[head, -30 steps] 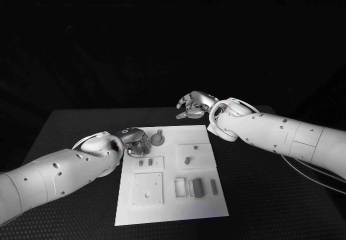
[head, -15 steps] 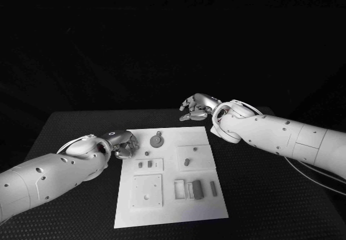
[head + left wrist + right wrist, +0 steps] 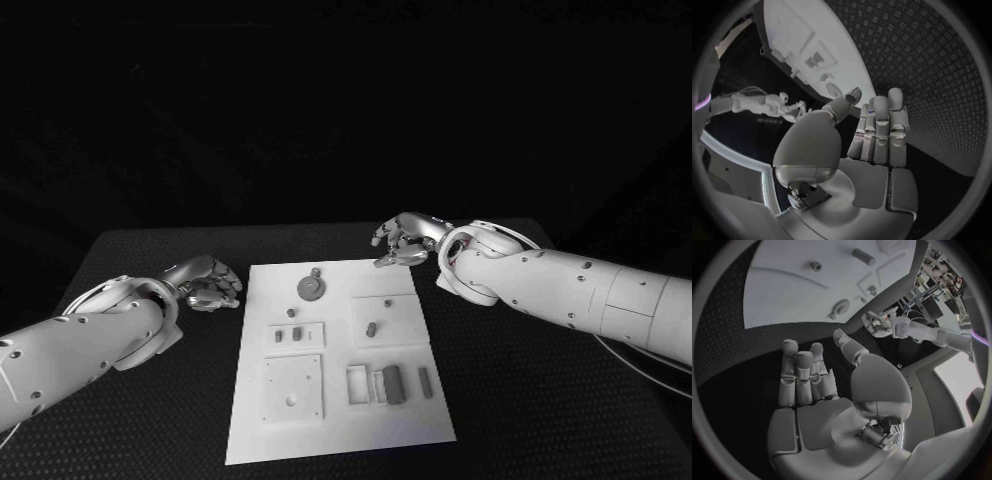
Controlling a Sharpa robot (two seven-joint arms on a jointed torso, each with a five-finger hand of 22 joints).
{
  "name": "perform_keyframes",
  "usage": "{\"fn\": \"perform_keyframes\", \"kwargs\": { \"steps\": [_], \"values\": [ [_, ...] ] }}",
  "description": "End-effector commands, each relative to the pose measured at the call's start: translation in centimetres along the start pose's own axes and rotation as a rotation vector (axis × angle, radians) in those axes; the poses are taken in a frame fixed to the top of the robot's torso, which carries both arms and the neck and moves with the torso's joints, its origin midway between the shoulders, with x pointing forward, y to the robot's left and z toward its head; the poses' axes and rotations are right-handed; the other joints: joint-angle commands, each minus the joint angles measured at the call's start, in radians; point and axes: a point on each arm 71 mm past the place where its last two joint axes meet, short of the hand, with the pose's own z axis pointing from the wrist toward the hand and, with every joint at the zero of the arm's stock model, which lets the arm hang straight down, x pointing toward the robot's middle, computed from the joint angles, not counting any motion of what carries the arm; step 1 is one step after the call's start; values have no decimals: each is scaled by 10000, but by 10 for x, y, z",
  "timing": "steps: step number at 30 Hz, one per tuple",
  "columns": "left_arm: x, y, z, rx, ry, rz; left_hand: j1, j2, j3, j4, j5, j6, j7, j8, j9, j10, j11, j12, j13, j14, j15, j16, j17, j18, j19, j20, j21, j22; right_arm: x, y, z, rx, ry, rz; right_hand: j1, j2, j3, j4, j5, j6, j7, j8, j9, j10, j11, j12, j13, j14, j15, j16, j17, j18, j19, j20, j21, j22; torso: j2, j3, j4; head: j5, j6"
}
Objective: Assemble the parts on the task board
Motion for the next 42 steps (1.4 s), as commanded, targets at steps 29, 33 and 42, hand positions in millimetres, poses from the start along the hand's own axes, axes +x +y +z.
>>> {"fn": "perform_keyframes", "kwargs": {
  "steps": [29, 33, 42],
  "values": [
    [-10, 8, -16, 339, -515, -5993, -239, 197, -424, -39, -40, -80, 16, 244, 20, -515, 455, -50, -310, -1735, 1050, -3390, -982, -360, -2330, 790, -2001, -1703, 61, 2, -36, -1180, 1676, -3913, 1160, -134, -131, -44, -9, 1268, -159, 749, 147, 1397, 426, -6313, -5051, 1050, 416, -191, 127, 382, 770, -123, -57, 53, -27, -5, 48, -11, 70],
    [-10, 9, -16, 318, -508, -5994, -252, 202, -441, -36, -40, -84, 18, 246, 17, -510, 454, -43, -316, -1721, 1050, -3406, -969, -357, -2321, 791, -1998, -1720, 66, 5, -35, -1290, 1620, -3877, 1232, 3, -124, -45, -9, 1368, -197, 781, 144, 1561, 393, -6367, -5127, 1063, 384, -198, 147, 382, 793, -126, -69, 60, -26, -12, 45, -9, 52],
    [-10, 8, -16, 311, -476, -6005, -278, 212, -475, -32, -39, -105, 25, 243, 9, -515, 456, -36, -333, -1702, 1050, -3444, -945, -353, -2311, 794, -1996, -1755, 74, 7, -32, -1288, 1694, -3849, 1319, 189, -162, -50, -10, 1442, -222, 781, 118, 1815, 341, -6458, -5242, 1103, 334, -183, 198, 382, 843, -142, -63, 93, -25, -20, 49, 9, 3]
  ]
}}
